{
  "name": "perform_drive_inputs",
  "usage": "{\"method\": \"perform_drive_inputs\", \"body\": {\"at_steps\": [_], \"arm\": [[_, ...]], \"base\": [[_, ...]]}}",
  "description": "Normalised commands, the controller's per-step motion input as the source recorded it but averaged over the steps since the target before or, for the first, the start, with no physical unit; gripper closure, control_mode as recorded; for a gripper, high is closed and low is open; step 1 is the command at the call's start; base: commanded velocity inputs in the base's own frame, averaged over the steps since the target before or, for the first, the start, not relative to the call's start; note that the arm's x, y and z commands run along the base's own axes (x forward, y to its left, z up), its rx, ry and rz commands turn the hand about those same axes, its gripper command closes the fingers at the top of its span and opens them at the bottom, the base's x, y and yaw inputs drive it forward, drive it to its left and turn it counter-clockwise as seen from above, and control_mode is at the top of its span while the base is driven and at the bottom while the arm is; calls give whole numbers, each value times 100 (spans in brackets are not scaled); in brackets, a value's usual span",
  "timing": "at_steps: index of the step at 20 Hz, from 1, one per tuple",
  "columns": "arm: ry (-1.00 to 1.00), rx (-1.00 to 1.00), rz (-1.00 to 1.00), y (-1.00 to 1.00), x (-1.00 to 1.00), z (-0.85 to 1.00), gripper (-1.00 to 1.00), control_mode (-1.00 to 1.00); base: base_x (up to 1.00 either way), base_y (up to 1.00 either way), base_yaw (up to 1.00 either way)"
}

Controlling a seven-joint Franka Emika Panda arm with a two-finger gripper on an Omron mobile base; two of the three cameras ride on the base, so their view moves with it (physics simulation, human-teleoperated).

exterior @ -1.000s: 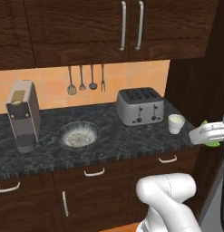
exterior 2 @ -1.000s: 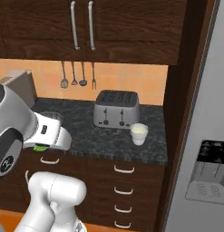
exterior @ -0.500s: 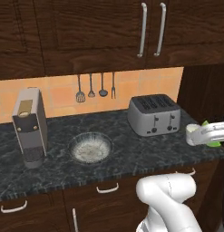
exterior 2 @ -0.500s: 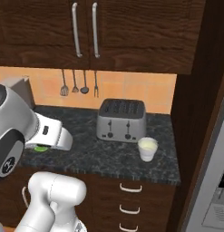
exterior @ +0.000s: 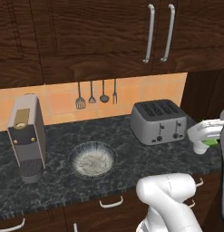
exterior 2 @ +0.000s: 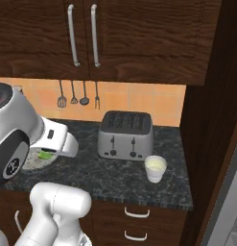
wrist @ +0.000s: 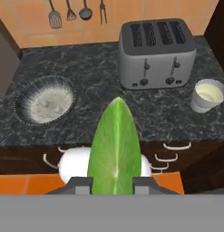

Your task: Grab a lemon wedge from the fridge and one ice cube from the ice bowl, and put them in the glass of lemonade.

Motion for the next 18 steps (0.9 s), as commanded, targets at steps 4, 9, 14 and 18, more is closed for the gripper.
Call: {"method": "perform_drive_inputs", "body": {"at_steps": [4, 9, 14, 18], "arm": [[6, -2, -18, 19, 48, -5, 100, -100], [-8, -2, 0, -15, 53, -42, 100, -100], [4, -5, 3, -57, 57, -24, 100, -100], [19, 0, -11, -80, 56, 0, 100, -100]], "base": [[0, 0, 0], [0, 0, 0], [0, 0, 0], [0, 0, 0]]}}
